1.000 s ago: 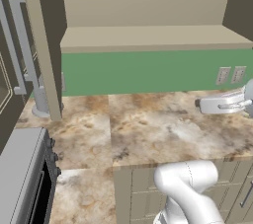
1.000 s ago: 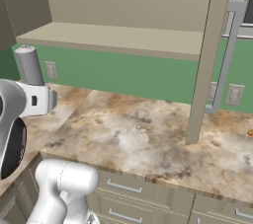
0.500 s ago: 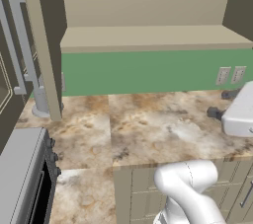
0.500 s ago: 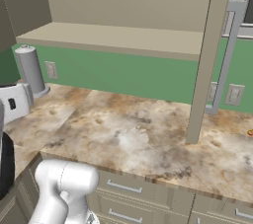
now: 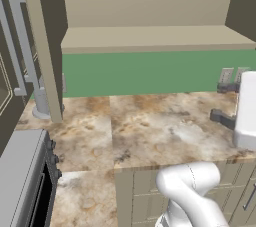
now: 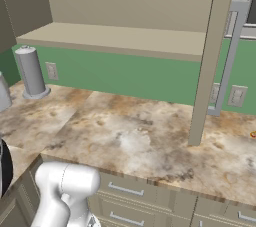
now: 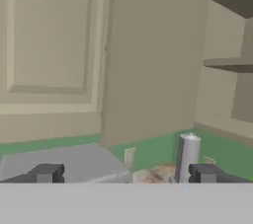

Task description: Open the cabinet. Pick the soap dispenser and place it next to the sink. Then close the cabinet.

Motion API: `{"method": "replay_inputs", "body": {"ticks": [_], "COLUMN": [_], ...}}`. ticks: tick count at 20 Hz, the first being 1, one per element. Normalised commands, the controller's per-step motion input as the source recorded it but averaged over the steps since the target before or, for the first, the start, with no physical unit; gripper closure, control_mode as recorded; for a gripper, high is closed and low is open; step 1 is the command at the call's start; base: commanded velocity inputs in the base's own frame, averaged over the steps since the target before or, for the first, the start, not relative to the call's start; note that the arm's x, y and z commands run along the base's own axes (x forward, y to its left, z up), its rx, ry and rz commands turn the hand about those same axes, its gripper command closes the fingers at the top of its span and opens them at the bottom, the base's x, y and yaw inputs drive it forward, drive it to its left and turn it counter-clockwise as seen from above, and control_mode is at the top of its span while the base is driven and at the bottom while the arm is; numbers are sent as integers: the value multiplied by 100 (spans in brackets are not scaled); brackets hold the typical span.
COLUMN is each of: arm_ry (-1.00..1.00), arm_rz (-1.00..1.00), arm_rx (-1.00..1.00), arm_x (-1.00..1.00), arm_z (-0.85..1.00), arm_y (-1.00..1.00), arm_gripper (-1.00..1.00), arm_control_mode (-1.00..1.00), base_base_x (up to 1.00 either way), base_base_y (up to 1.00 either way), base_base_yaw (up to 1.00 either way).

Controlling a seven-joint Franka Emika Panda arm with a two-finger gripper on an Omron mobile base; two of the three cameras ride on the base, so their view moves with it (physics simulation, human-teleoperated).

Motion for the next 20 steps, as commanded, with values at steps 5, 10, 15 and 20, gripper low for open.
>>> {"method": "replay_inputs", "body": {"ticks": [5,10,15,20], "arm_ry": [-3,-5,-8,0], "arm_rz": [22,13,3,0], "arm_rx": [9,14,6,3], "arm_x": [-27,-27,-8,30], "arm_z": [18,11,1,-2], "arm_y": [34,32,45,35], "arm_gripper": [-100,-100,-100,-100], "arm_control_mode": [-100,-100,-100,-100], "base_base_x": [0,0,0,0], "base_base_y": [0,0,0,0], "base_base_yaw": [0,0,0,0]}}
